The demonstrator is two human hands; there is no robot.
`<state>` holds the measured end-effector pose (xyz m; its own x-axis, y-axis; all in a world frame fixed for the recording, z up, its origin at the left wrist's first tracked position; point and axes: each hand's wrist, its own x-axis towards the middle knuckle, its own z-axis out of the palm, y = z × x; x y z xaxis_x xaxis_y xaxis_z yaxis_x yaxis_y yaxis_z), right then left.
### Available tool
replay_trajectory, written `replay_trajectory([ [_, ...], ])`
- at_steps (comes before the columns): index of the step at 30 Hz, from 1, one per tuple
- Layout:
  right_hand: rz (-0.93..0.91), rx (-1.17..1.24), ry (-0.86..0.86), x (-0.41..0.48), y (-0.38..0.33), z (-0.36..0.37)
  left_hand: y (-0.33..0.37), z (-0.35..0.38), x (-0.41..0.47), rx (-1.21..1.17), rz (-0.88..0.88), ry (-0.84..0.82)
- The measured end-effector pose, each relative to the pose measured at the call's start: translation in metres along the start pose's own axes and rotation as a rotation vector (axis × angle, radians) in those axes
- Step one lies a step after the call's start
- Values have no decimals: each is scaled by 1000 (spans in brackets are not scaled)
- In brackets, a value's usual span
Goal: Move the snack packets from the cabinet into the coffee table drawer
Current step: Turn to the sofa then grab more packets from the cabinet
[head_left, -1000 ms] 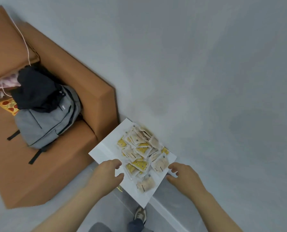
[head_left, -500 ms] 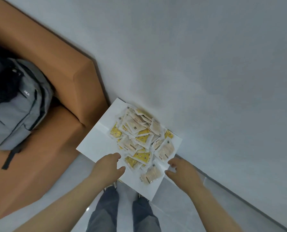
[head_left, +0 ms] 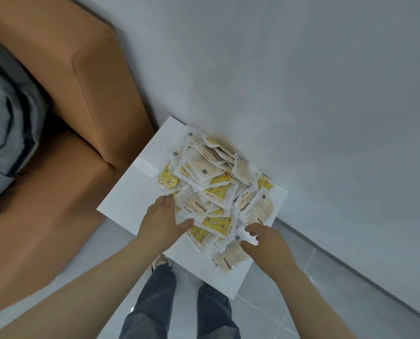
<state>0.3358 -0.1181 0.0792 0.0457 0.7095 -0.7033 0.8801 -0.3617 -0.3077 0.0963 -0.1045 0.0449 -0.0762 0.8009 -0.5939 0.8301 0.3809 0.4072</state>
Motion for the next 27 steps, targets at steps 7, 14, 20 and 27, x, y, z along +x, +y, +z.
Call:
replay_trajectory([
  [7,21,17,27,20,16,24,-1,21,47,139,-2,72],
  [14,26,7,36,28,27,28,1,28,66,191,-59,52],
  [20,37,14,42,29,31,26,1,17,61,-102,-172,-48],
  [27,13,21,40,31,21,26,-20,11,47,-376,-230,-100],
])
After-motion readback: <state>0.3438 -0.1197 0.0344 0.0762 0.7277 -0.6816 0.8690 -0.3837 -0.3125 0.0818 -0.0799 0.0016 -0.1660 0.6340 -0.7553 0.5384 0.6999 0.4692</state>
